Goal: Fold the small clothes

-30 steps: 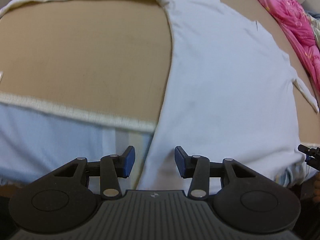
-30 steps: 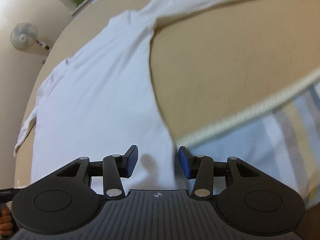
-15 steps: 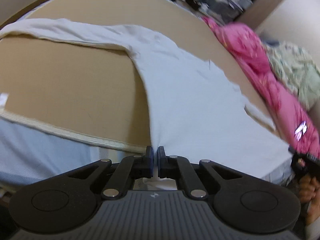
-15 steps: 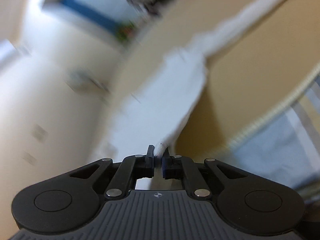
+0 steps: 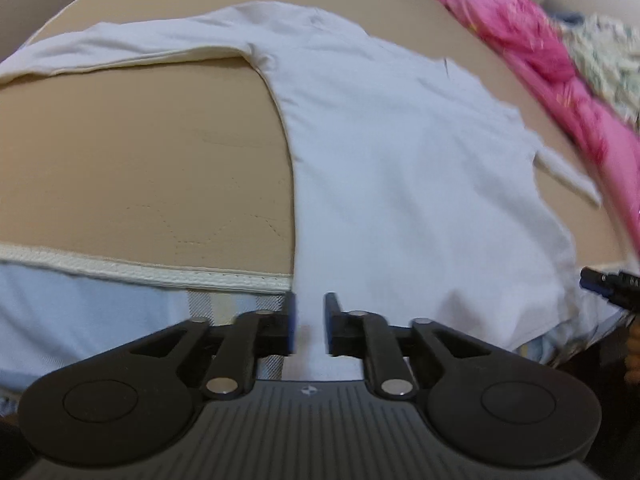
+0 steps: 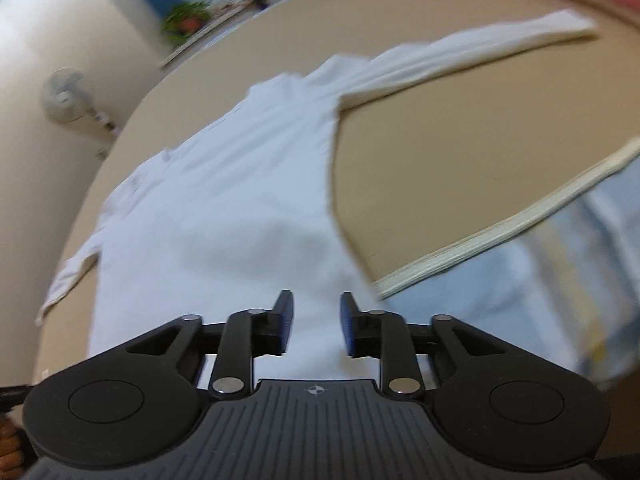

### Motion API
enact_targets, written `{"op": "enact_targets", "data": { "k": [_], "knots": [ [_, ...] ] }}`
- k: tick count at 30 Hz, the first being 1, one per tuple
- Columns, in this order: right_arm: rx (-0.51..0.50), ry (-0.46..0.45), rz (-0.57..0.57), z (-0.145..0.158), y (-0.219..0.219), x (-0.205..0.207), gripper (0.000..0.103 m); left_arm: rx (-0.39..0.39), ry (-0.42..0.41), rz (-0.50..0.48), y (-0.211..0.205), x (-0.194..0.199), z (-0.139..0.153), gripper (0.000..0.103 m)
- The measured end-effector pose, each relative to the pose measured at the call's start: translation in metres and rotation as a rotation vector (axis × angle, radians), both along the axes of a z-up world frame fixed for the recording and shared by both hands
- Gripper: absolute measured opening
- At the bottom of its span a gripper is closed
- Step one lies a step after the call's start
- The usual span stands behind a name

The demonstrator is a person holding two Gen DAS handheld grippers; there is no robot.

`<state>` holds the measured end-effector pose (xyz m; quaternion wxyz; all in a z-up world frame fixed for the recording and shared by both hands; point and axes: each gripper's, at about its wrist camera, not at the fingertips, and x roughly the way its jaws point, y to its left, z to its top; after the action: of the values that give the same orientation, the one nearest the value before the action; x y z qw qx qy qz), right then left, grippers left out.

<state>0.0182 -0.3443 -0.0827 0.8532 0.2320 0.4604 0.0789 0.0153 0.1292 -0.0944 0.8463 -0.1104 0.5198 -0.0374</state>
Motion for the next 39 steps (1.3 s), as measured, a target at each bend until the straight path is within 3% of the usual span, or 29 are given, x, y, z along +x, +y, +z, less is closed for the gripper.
{"op": "enact_targets", "data": {
  "k": [2,4,8,10,11,13,14,15,19,21,23,25,26,28,31,33,34,35,37,39],
  "knots": [
    [-0.123,0.041,-0.021,-0.01,0.006,0.008,0.031,0.03,0.029,0.012,-0.001,0.002,-0.007,0.035],
    [-0.184,0.063,-0.044,-0.013,0.002,0.012,0.031,-0.001,0.085,0.022,0.002,0.007,-0.019,0.035],
    [-0.203,0.087,-0.089,-0.016,-0.007,0.011,0.038,-0.002,0.155,-0.013,-0.002,0.008,-0.037,0.034],
    [-0.21,0.133,-0.11,-0.024,-0.02,0.001,0.039,0.021,0.171,-0.033,-0.008,0.009,-0.043,0.027],
    [-0.191,0.157,-0.108,-0.029,-0.021,0.003,0.039,0.028,0.164,-0.047,-0.011,0.008,-0.043,0.011],
    [-0.136,0.191,-0.076,-0.039,-0.024,0.0,0.04,0.035,0.144,-0.066,-0.014,0.005,-0.039,0.005],
    [-0.132,0.191,-0.057,-0.039,-0.022,-0.001,0.029,0.041,0.125,-0.059,-0.011,0.002,-0.034,0.005],
    [-0.14,0.18,-0.043,-0.037,-0.021,-0.003,0.005,0.046,0.1,-0.048,-0.008,-0.001,-0.027,0.004],
    [0.003,0.11,-0.09,-0.02,-0.038,-0.017,0.005,-0.002,-0.009,0.018,0.021,-0.029,0.003,0.004],
    [0.088,0.1,-0.131,-0.013,-0.051,-0.025,0.005,-0.017,0.015,0.045,0.032,-0.036,0.001,0.004],
    [0.111,0.161,-0.151,-0.019,-0.056,-0.026,0.005,0.02,0.052,0.021,0.027,-0.034,-0.007,0.006],
    [-0.009,0.23,-0.152,-0.029,-0.046,-0.018,0.007,0.088,0.095,-0.006,0.017,-0.029,-0.016,0.006],
    [-0.124,0.241,-0.158,-0.03,-0.037,-0.014,0.01,0.12,0.087,0.003,0.015,-0.027,-0.016,0.006],
    [-0.278,0.164,-0.167,-0.021,-0.023,-0.014,0.012,0.098,0.014,0.015,0.014,-0.026,-0.008,0.008],
    [-0.279,-0.04,-0.072,0.001,0.003,-0.015,0.02,0.037,-0.055,-0.035,0.005,-0.021,0.0,0.012],
    [-0.23,-0.093,0.036,0.002,0.024,-0.011,0.043,0.05,-0.028,-0.068,-0.007,-0.011,-0.008,0.015],
    [-0.191,-0.065,0.084,-0.004,0.03,-0.007,0.047,0.057,0.009,-0.073,-0.013,-0.004,-0.015,0.019],
    [-0.163,-0.001,0.128,-0.016,0.037,-0.001,0.049,0.082,0.08,-0.079,-0.018,0.004,-0.028,0.031],
    [-0.228,0.185,0.173,-0.049,0.053,0.015,0.049,0.142,0.168,-0.093,-0.027,0.012,-0.049,0.031],
    [-0.267,0.181,0.165,-0.047,0.06,0.017,0.046,0.139,0.119,-0.064,-0.027,0.015,-0.041,0.031]
  ]
}}
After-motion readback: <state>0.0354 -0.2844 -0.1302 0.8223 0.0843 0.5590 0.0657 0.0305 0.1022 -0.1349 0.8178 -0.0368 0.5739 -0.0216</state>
